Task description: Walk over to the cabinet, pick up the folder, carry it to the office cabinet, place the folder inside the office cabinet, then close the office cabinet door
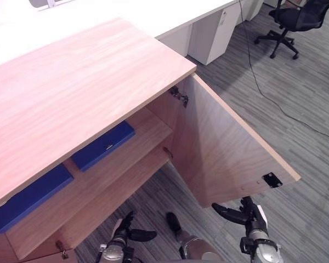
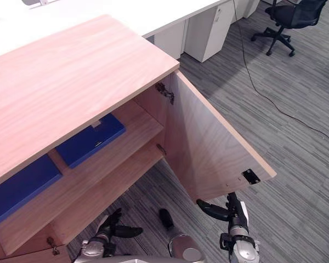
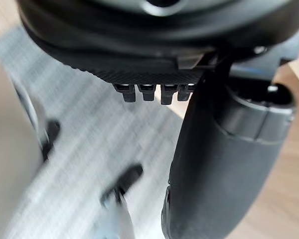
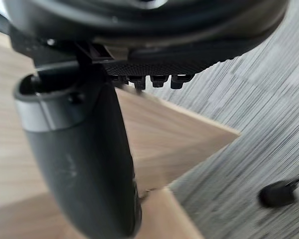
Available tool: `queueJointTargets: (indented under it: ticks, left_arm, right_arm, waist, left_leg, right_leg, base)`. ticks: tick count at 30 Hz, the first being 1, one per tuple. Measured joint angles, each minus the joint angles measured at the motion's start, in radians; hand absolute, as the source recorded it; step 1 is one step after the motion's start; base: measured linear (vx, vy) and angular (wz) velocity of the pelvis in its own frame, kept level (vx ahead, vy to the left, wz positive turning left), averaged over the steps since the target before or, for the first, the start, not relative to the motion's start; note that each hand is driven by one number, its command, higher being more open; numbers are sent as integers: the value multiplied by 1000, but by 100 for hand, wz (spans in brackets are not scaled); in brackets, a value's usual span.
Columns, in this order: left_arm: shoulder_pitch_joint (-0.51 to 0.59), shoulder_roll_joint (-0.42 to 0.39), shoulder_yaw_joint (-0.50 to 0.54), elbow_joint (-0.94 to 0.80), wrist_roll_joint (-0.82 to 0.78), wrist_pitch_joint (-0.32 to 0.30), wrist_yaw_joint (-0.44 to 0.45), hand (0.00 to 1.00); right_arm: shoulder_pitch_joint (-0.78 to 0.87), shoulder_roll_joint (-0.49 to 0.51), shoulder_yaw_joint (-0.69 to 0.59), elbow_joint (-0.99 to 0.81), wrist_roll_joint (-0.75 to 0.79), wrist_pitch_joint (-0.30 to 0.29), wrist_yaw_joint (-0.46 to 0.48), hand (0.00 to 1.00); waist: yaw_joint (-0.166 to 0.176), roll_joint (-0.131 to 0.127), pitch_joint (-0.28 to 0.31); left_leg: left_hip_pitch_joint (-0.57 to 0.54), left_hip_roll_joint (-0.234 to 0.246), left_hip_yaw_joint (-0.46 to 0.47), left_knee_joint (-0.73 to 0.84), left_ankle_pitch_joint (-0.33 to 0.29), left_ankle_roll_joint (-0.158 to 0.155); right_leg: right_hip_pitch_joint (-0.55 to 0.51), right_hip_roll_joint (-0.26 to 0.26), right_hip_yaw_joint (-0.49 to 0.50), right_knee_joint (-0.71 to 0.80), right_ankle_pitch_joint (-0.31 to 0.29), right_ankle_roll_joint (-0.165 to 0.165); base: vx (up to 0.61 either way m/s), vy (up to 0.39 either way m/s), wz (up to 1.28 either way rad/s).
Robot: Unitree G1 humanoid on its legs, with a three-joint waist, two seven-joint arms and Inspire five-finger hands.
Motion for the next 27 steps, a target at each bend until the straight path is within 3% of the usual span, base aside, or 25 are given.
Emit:
queueJointTargets:
  ticks: [7,17,22,27]
  left_arm:
    - [10,2,17,14,0,-1,5,100]
    - [20,-5,36,32,25,-3,13,100]
    - [-1,4,32,58,40,-7,13,100]
    - [-23,-1,5,75,60,-11,15,100]
  right_arm:
    - [-21,-19,1,29,-69,3,-18,100]
    - [64,-4,48,-49,-116,3,-38,100]
    - [112,-97,260,-88,-238,3,-13,100]
    - [39,-173,507,-145,-387,-8,104,100]
  waist:
    - [-18,-2,2]
    - [-22,-10,6]
    - [-37,-41,18]
    - [-16,-46,24]
  left_leg:
    - [-12,-46,-45,-37,22,20]
    - [-13,-65,-69,-53,25,29]
    - [1,-68,-68,-59,25,30]
    - [17,-68,-69,-61,27,31]
  right_leg:
    - [4,-43,-26,-20,-2,27]
    - [7,-59,-38,-22,-4,32]
    - [17,-59,-36,-22,-2,29]
    - [32,-58,-37,-22,-1,29]
  base:
    - [-44,-1,18]
    - [-17,4,5]
    - [-6,-4,0]
    - [-14,-13,1]
